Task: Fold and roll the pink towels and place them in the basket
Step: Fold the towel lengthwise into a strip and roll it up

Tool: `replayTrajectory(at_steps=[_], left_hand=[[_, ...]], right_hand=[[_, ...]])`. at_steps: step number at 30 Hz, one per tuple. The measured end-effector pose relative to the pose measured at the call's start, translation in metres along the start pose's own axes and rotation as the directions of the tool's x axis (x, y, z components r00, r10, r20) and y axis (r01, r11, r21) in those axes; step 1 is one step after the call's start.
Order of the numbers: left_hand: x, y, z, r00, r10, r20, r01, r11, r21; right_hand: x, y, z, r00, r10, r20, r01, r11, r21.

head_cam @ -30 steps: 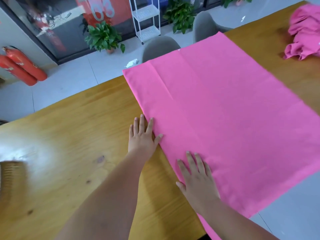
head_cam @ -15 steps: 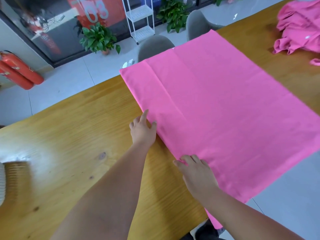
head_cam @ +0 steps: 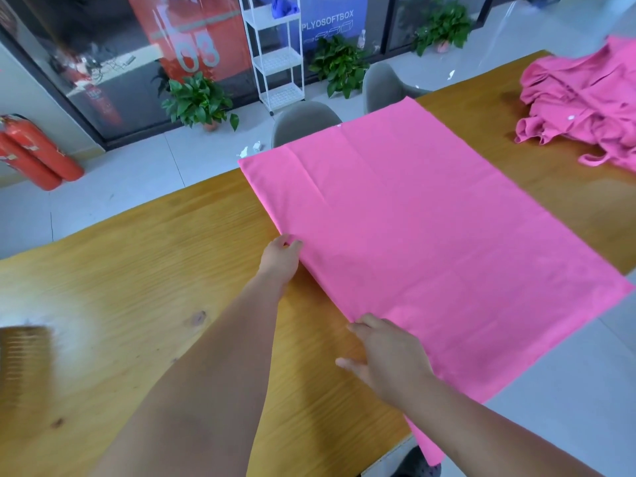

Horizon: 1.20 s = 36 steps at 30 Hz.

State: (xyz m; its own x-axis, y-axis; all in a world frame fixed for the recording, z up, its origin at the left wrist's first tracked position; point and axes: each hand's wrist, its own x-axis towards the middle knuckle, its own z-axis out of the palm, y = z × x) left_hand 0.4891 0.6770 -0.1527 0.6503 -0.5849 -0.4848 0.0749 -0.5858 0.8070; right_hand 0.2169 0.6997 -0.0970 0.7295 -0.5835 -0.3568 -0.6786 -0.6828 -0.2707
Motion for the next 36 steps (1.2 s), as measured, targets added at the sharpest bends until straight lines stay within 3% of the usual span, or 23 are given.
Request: replayTrajectory(at_steps=[10,18,29,36], left_hand=[[-0.047,-0.035,-0.048,1.000,-0.007,-0.020,0.007,1.000,0.017],[-0.077,0.001,-0.050,0.984,0.177,0.025,-0.178,0.983,0.034],[-0.066,0.118,0.039,0.951,0.310,0.014,-0.306,0.942,-0.136],[-0.037,0.178,0.117,0.949,0.314,-0.006,-0.312,0.941,-0.134]], right_hand=[[-0.038,-0.033,-0.002,0.993,-0.098,0.073,0.095,0.995,0.043],[-0.062,-0.023,-0.044,0.995,-0.102,-0.007,0.102,0.989,0.103],[-0.059,0.076,-0.123,0.967,0.012,-0.255,0.035,0.983,0.179],[-0.035,0.171,-0.167,0.953,0.025,-0.303,0.046,0.973,0.226]])
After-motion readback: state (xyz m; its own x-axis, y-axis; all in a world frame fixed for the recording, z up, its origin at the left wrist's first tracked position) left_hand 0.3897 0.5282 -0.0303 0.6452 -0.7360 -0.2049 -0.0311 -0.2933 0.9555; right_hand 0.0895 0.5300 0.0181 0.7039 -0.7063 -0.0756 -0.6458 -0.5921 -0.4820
